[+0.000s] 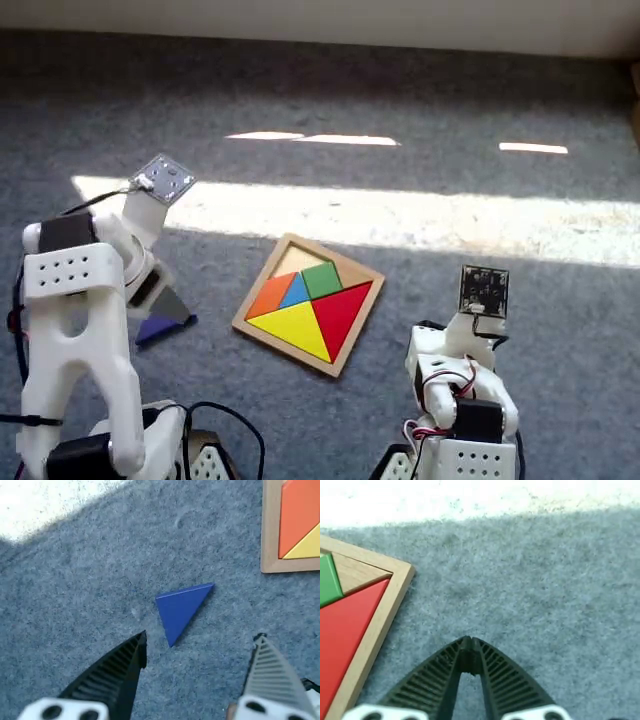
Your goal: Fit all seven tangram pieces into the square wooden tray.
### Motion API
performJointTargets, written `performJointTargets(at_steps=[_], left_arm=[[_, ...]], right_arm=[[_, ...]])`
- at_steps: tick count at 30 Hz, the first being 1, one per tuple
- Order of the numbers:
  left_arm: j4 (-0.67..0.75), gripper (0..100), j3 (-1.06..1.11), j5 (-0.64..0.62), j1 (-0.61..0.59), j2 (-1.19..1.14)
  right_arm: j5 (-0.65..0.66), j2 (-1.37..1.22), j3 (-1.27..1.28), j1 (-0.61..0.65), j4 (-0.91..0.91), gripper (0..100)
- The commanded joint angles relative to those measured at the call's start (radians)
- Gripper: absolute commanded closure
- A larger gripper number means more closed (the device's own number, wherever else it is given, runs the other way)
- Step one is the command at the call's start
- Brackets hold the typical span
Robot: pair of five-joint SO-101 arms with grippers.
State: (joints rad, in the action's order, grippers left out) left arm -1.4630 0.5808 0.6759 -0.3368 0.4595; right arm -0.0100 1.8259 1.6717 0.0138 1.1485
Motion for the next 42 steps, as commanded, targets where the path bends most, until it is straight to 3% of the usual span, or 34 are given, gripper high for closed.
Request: performJointTargets(at_steps=[1,7,17,21,27,30,34,40,42], left_arm=[[0.183,68,0.153,0.097,-0.093,0.031],[0.482,68,0.374,0.138,-0.11,0.031],[0.669,68,0.493,0.137,-0.104,0.028],[0.672,68,0.487,0.137,-0.104,-0.002],[0.687,68,0.352,0.133,-0.113,-0.262],[0.657,73,0.271,0.135,-0.124,-0.355],[0.582,80,0.216,0.133,-0.108,-0.386],[0.506,82,0.179,0.127,-0.036,-0.384],[0.496,83,0.15,0.074,-0.012,-0.384]], right_arm=[[0.009,0.01,0.127,-0.01,-0.018,99.3],[0.009,0.01,0.127,-0.01,-0.018,99.3],[0.009,0.01,0.127,-0.01,-0.018,99.3],[0.009,0.01,0.127,-0.01,-0.018,99.3],[0.009,0.01,0.127,-0.01,-0.018,99.3],[0.009,0.01,0.127,-0.01,-0.018,99.3],[0.009,0.01,0.127,-0.01,-0.018,99.3],[0.009,0.01,0.127,-0.01,-0.018,99.3],[0.009,0.01,0.127,-0.01,-0.018,99.3]])
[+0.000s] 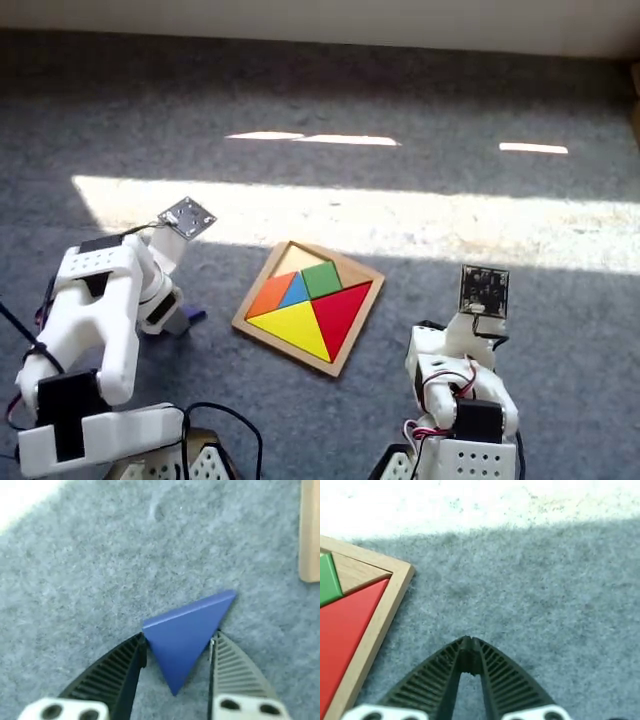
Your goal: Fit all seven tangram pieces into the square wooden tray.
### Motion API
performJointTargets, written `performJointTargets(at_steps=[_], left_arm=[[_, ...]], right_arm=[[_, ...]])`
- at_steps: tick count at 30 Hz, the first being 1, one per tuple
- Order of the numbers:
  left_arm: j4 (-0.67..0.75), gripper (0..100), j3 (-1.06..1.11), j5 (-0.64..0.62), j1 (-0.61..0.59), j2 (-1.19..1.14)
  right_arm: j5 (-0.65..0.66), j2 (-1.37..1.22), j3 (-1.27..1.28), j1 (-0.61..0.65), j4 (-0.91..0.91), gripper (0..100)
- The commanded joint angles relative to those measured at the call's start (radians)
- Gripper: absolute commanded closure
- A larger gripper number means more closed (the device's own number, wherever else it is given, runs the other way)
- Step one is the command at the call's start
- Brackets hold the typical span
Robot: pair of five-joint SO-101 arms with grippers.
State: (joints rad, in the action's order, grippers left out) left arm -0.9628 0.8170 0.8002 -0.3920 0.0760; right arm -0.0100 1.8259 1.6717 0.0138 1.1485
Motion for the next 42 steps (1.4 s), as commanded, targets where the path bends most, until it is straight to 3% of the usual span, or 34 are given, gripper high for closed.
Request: performJointTargets(at_steps=[1,11,17,21,26,31,42], left_arm=[[-0.005,84,-0.102,-0.084,0.059,-0.001],[-0.009,83,-0.242,-0.285,0.151,-0.001],[-0.158,72,-0.348,-0.358,0.148,-0.002],[-0.173,71,-0.4,-0.339,0.145,-0.012],[-0.172,71,-0.401,-0.219,0.153,-0.018],[-0.176,71,-0.45,-0.164,0.151,-0.14],[-0.178,73,-0.598,-0.153,0.151,-0.367]], right_arm=[[0.009,0.01,0.127,-0.01,-0.018,99.3],[0.009,0.01,0.127,-0.01,-0.018,99.3],[0.009,0.01,0.127,-0.01,-0.018,99.3],[0.009,0.01,0.127,-0.01,-0.018,99.3],[0.009,0.01,0.127,-0.01,-0.018,99.3],[0.009,0.01,0.127,-0.01,-0.018,99.3],[0.009,0.01,0.127,-0.01,-0.018,99.3]])
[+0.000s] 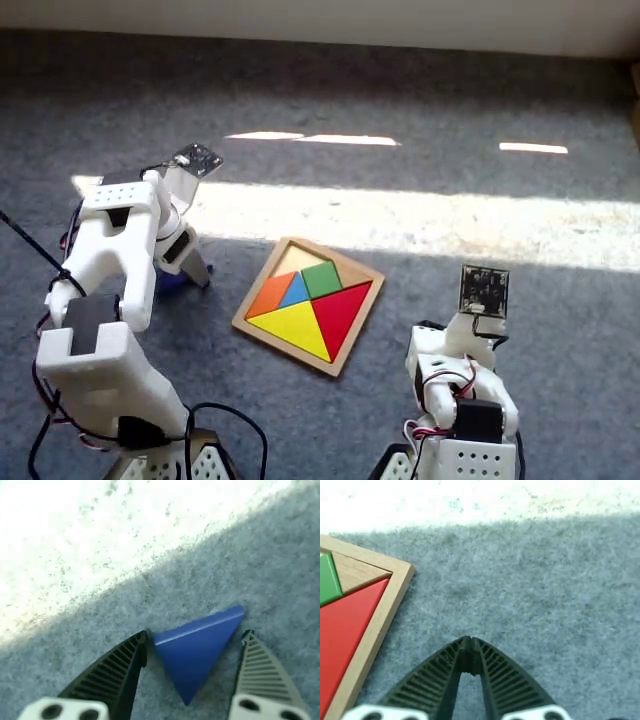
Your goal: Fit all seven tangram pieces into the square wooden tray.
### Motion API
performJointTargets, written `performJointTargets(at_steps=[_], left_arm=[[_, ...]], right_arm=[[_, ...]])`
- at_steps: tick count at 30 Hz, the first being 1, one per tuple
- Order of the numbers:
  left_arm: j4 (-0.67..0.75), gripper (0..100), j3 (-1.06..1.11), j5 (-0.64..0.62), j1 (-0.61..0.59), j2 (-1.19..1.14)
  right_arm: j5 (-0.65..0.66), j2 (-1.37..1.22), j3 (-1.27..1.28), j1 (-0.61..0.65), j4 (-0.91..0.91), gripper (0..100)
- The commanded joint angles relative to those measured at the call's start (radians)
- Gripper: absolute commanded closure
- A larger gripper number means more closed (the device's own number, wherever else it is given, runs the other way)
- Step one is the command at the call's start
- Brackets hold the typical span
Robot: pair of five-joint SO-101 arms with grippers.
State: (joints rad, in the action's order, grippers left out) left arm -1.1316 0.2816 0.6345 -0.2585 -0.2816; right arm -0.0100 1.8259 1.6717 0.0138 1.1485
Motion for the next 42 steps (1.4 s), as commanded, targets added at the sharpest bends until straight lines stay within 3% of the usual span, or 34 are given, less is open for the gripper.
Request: performJointTargets(at_steps=[1,6,12,21,26,31,35,39,42], left_arm=[[-0.009,74,-0.062,0.012,0.018,-0.015],[-0.057,78,-0.056,0.089,0.015,-0.022],[-0.123,83,-0.064,0.092,0.018,-0.016],[-0.255,83,-0.125,0.089,0.027,0.082],[-0.304,83,-0.124,0.087,0.082,0.168],[-0.305,83,-0.131,-0.02,0.183,0.214],[-0.302,83,-0.131,-0.031,0.236,0.217],[-0.302,82,-0.131,-0.026,0.206,0.222],[-0.301,75,-0.128,-0.025,0.14,0.217]], right_arm=[[0.009,0.01,0.127,-0.01,-0.018,99.3],[0.009,0.01,0.127,-0.01,-0.018,99.3],[0.009,0.01,0.127,-0.01,-0.018,99.3],[0.009,0.01,0.127,-0.012,-0.018,99.3],[0.009,0.01,0.127,-0.012,-0.018,99.3],[0.009,0.01,0.127,-0.012,-0.018,99.3],[0.009,0.01,0.127,-0.012,-0.018,99.3],[0.009,0.01,0.127,-0.012,-0.018,99.3],[0.009,0.01,0.127,-0.012,-0.018,99.3]])
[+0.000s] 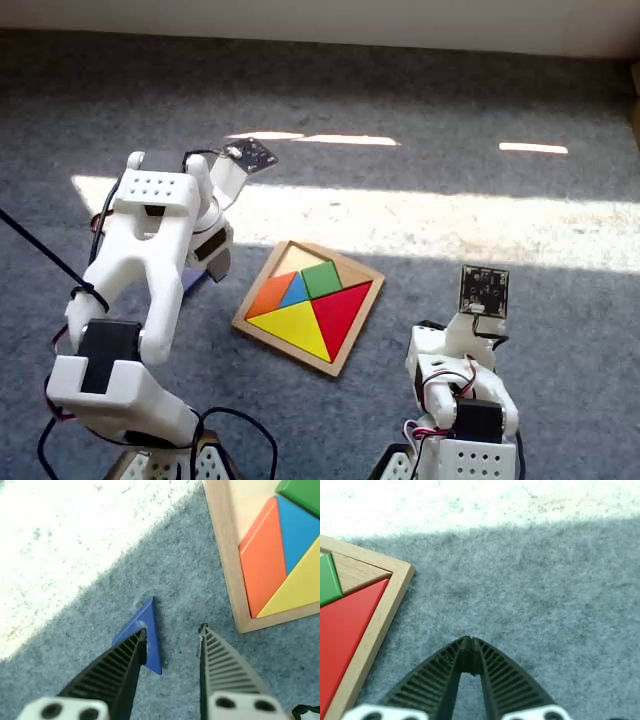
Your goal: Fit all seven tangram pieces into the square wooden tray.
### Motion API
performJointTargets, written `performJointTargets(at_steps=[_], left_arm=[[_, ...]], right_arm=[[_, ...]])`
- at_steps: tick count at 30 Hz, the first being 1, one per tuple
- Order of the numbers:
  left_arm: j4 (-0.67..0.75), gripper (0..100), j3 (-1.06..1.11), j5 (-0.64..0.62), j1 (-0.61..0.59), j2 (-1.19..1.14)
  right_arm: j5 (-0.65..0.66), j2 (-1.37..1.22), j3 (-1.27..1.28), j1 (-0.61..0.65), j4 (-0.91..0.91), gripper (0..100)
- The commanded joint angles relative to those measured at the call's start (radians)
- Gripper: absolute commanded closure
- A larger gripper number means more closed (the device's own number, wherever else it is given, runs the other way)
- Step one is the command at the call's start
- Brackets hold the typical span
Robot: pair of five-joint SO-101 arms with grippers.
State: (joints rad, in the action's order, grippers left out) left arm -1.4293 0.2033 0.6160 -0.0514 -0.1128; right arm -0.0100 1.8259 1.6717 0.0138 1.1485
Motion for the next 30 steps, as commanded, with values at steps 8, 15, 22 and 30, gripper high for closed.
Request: performJointTargets(at_steps=[8,15,22,30], left_arm=[[0.081,71,-0.007,0.02,-0.234,0.042],[0.279,71,0.189,0.078,-0.236,0.042],[0.442,71,0.302,0.078,-0.232,0.041],[0.446,76,0.294,0.078,-0.213,-0.002]], right_arm=[[0.009,0.01,0.127,-0.012,-0.018,99.3],[0.009,0.01,0.127,-0.012,-0.018,99.3],[0.009,0.01,0.127,-0.012,-0.018,99.3],[0.009,0.01,0.127,-0.012,-0.018,99.3]])
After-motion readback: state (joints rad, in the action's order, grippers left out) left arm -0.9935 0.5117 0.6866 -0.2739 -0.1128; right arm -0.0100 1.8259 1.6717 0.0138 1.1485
